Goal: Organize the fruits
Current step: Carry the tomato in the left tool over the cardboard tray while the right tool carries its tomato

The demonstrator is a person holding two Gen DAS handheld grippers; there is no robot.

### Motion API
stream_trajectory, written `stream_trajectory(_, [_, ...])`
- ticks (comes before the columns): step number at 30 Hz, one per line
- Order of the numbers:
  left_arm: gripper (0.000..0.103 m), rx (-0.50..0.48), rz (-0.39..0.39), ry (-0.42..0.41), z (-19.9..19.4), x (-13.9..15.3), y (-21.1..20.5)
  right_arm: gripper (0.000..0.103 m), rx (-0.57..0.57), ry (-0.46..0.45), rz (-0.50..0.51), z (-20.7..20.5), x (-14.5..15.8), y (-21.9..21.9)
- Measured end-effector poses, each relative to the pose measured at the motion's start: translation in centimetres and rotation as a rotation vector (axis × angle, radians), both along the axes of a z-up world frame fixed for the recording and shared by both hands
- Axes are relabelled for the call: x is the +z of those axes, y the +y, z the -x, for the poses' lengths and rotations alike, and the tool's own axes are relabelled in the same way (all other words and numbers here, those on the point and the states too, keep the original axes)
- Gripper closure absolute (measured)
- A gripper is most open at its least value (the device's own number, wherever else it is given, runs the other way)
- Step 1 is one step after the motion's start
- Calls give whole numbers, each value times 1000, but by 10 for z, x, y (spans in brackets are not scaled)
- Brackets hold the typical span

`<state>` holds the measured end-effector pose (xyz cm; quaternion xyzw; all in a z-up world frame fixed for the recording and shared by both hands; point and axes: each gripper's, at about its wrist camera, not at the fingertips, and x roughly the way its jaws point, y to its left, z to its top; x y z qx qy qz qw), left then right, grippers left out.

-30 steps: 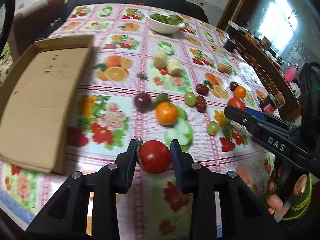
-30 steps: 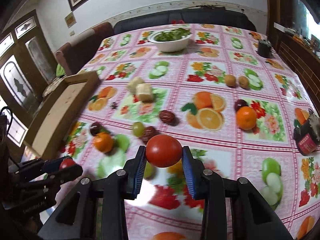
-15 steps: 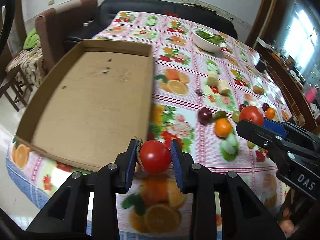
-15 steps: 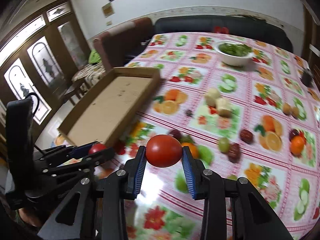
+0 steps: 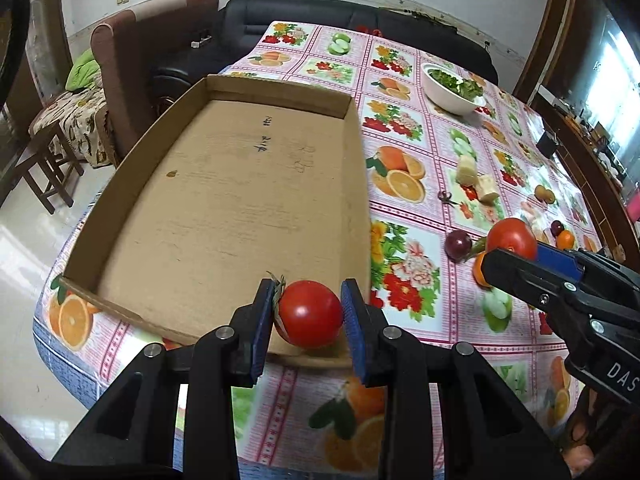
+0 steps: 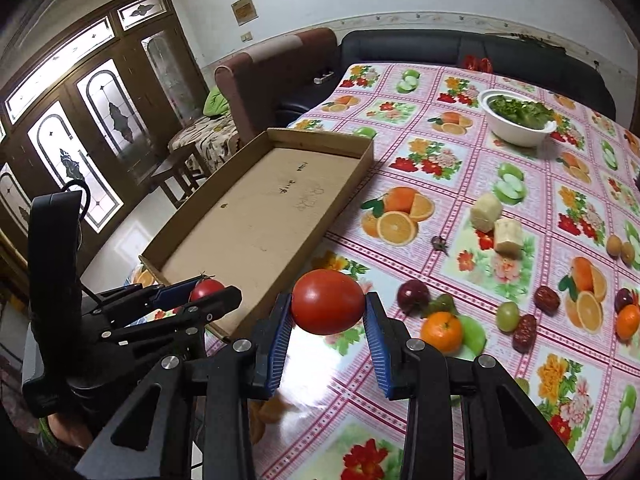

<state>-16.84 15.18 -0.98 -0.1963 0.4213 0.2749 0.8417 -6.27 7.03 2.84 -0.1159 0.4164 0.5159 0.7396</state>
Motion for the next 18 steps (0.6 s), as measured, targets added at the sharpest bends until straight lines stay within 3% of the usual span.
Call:
stream_trajectory(12, [72, 163, -20, -10, 27, 6, 73, 67, 146, 69, -18, 22, -6, 65])
stream_trajectory(18, [72, 209, 11, 24, 30, -9, 102, 67, 230, 77, 60, 42, -31, 116])
